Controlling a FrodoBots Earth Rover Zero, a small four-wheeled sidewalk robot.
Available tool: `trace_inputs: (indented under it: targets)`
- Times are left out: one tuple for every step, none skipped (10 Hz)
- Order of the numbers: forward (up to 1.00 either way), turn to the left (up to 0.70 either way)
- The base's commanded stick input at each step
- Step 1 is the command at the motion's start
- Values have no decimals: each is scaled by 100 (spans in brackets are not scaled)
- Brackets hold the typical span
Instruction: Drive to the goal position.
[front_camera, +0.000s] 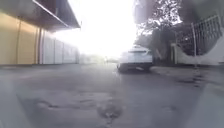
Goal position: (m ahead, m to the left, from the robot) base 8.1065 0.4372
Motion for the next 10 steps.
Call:
trace_inputs:
  targets:
    - [100, 1]
    - [100, 10]
    - [100, 41]
    - [100, 38]
    - [100, 1]
    - [100, 1]
    - [100, 1]
    - [100, 1]
    - [100, 1]
    - [100, 1]
